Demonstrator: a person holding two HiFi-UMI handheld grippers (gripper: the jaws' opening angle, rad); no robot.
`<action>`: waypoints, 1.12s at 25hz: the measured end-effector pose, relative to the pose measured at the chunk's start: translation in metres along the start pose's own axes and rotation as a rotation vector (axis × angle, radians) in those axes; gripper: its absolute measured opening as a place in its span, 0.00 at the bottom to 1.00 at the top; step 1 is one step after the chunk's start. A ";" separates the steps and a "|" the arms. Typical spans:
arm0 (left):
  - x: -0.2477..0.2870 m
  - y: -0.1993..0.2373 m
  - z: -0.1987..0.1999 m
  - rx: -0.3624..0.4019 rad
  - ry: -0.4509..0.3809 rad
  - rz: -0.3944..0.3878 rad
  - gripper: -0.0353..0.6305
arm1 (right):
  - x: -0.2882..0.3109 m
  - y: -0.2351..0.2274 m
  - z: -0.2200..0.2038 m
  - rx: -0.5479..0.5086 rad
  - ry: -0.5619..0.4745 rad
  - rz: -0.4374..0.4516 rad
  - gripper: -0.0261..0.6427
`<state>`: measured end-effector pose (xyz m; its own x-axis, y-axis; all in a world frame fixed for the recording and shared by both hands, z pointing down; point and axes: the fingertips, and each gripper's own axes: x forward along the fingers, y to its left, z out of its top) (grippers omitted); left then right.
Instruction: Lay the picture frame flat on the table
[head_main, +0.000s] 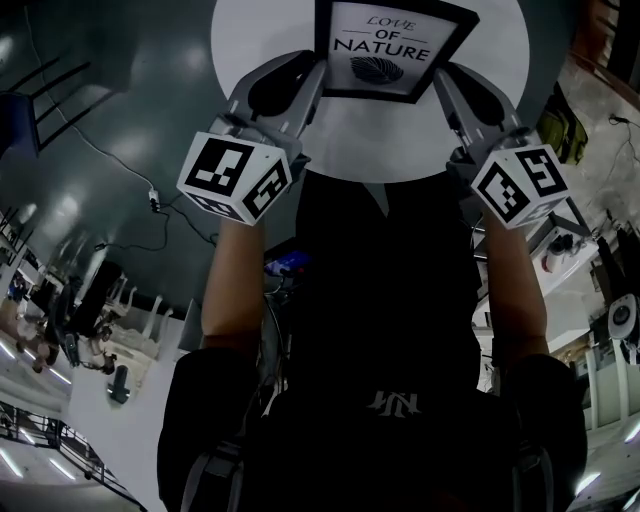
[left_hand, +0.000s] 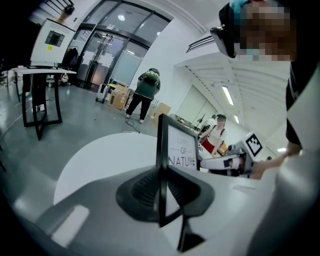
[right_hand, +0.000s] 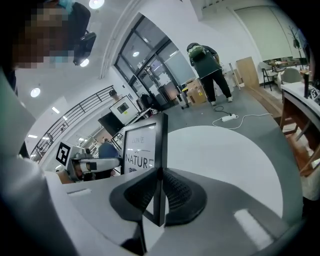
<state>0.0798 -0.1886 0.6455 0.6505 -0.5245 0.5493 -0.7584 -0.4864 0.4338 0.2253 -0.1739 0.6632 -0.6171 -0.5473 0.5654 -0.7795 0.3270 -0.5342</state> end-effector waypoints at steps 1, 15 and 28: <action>0.004 0.001 -0.002 0.001 0.003 -0.002 0.12 | 0.002 -0.003 0.000 -0.003 -0.001 -0.002 0.09; 0.036 0.013 -0.039 -0.034 0.040 0.023 0.12 | 0.021 -0.035 -0.019 -0.001 0.016 -0.037 0.09; 0.047 0.022 -0.051 0.001 0.128 0.056 0.13 | 0.034 -0.041 -0.034 -0.023 0.049 -0.069 0.09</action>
<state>0.0914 -0.1887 0.7171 0.5964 -0.4575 0.6596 -0.7936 -0.4592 0.3991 0.2329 -0.1802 0.7257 -0.5659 -0.5312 0.6305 -0.8222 0.3076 -0.4789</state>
